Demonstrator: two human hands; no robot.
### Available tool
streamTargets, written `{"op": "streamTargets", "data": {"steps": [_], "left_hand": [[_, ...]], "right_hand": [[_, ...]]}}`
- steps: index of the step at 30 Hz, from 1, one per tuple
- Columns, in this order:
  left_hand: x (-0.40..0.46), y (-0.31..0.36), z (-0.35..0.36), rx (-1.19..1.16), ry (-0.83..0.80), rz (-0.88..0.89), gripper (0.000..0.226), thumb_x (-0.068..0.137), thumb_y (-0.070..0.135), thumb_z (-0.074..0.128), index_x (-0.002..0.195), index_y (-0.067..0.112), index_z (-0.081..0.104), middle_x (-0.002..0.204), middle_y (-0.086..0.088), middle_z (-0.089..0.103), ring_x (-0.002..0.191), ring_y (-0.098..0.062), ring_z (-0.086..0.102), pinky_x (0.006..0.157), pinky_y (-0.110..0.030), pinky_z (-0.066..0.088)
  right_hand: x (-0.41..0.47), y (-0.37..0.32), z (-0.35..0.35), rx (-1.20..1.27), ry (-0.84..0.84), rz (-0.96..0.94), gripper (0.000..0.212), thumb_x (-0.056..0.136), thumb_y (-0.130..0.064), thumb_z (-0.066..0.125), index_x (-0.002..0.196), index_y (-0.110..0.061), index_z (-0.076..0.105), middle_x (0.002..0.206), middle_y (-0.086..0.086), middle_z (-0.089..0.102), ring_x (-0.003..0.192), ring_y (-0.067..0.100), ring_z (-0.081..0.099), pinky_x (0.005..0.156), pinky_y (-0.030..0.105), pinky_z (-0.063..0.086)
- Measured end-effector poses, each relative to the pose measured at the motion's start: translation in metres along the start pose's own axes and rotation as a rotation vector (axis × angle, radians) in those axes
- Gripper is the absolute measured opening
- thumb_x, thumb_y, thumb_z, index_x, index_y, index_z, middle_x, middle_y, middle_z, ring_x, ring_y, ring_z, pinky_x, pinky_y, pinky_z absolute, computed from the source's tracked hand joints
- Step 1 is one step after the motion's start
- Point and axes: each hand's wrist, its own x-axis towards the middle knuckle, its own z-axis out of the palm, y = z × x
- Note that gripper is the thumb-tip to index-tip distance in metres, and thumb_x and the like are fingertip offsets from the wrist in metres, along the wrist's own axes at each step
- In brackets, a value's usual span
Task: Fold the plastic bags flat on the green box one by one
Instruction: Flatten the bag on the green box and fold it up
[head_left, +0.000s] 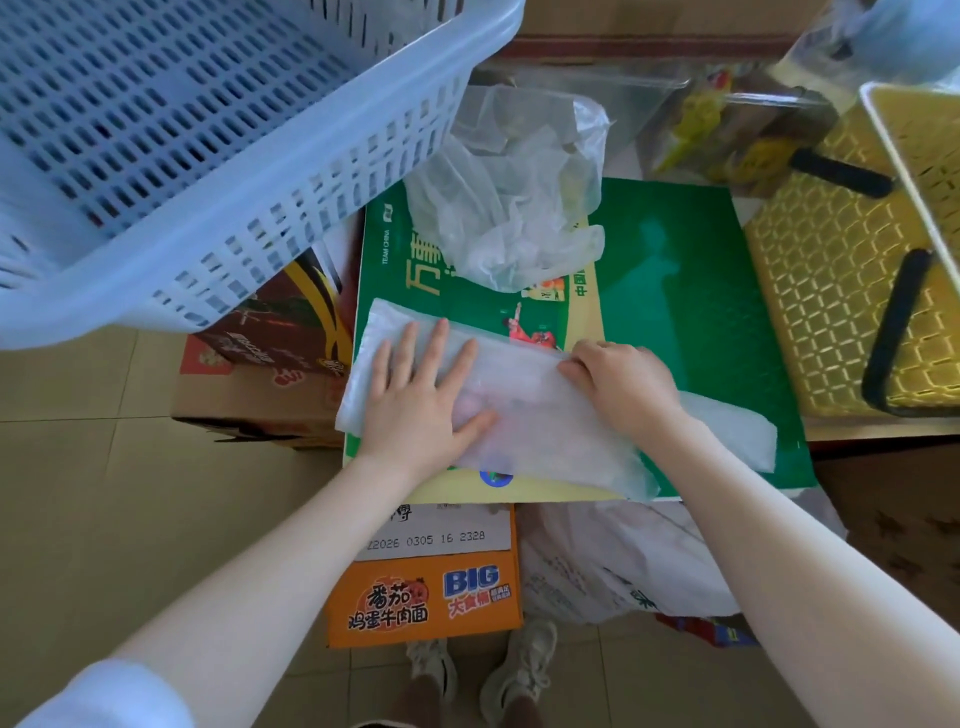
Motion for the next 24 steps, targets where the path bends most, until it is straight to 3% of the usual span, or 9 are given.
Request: {"op": "streamTargets", "data": {"steps": [3,6,9,13,16,19,21,24], "left_hand": [[0.001,-0.001,-0.001,0.060,-0.055,-0.028,0.092,0.064,0.085,0.003,0.144,0.040,-0.001,0.155,0.004,-0.010,0.141,-0.033,-0.014,0.107,-0.047,-0.019],[0.003,-0.002,-0.003,0.098,-0.046,-0.028,0.098,0.060,0.087,-0.002,0.144,0.038,-0.008,0.154,0.005,-0.015,0.140,-0.033,-0.018,0.106,-0.047,-0.020],[0.004,-0.004,-0.004,0.098,0.010,0.013,0.098,0.067,0.083,-0.006,0.147,0.027,0.002,0.156,-0.002,-0.004,0.142,-0.034,-0.007,0.109,-0.045,-0.015],[0.008,-0.005,-0.004,0.078,0.053,0.068,0.085,0.081,0.070,0.003,0.146,0.018,0.021,0.154,-0.009,0.013,0.141,-0.033,0.011,0.111,-0.043,-0.007],[0.010,-0.006,-0.006,0.052,0.019,0.058,0.089,0.075,0.074,0.000,0.147,0.023,0.012,0.156,-0.006,0.002,0.143,-0.030,0.001,0.111,-0.042,-0.010],[0.011,-0.008,-0.007,0.047,-0.059,0.032,0.107,0.056,0.088,-0.003,0.146,0.031,-0.004,0.154,-0.002,-0.015,0.141,-0.029,-0.015,0.112,-0.045,-0.013],[0.011,-0.009,-0.008,0.077,-0.098,0.025,0.117,0.046,0.094,0.001,0.145,0.034,-0.011,0.150,0.000,-0.025,0.139,-0.031,-0.022,0.112,-0.049,-0.013],[0.011,-0.007,-0.008,0.102,-0.126,0.006,0.126,0.041,0.099,0.016,0.143,0.033,-0.017,0.151,-0.002,-0.027,0.136,-0.034,-0.026,0.110,-0.053,-0.015]], "right_hand": [[-0.006,0.011,0.000,-0.002,-0.030,0.091,0.035,0.099,-0.038,0.033,0.093,-0.009,0.052,0.094,0.015,0.064,0.083,0.036,0.058,0.059,0.033,0.029],[-0.005,0.016,0.000,0.034,-0.048,0.139,0.037,0.100,-0.038,0.029,0.093,-0.009,0.052,0.094,0.017,0.063,0.082,0.036,0.057,0.058,0.034,0.033],[-0.003,0.015,0.001,0.043,-0.057,0.147,0.038,0.101,-0.036,0.027,0.095,-0.008,0.052,0.093,0.017,0.062,0.081,0.036,0.056,0.058,0.034,0.034],[-0.003,0.016,0.001,0.065,-0.077,0.153,0.036,0.101,-0.033,0.029,0.096,-0.006,0.051,0.092,0.019,0.062,0.075,0.034,0.053,0.058,0.034,0.033],[-0.002,0.018,-0.001,0.072,-0.086,0.171,0.033,0.101,-0.031,0.030,0.093,-0.005,0.048,0.090,0.019,0.061,0.069,0.030,0.046,0.058,0.034,0.032],[-0.002,0.015,-0.001,0.009,-0.086,0.199,0.026,0.101,-0.031,0.029,0.090,-0.010,0.040,0.089,0.015,0.061,0.067,0.030,0.047,0.057,0.033,0.030],[-0.003,0.011,-0.003,-0.076,-0.045,0.248,0.020,0.100,-0.026,0.031,0.096,-0.009,0.041,0.095,0.014,0.062,0.078,0.033,0.054,0.062,0.035,0.030],[-0.007,-0.012,-0.006,-0.160,0.148,0.274,0.022,0.088,-0.008,0.040,0.107,-0.003,0.051,0.109,0.018,0.057,0.103,0.036,0.052,0.084,0.041,0.037]]}}
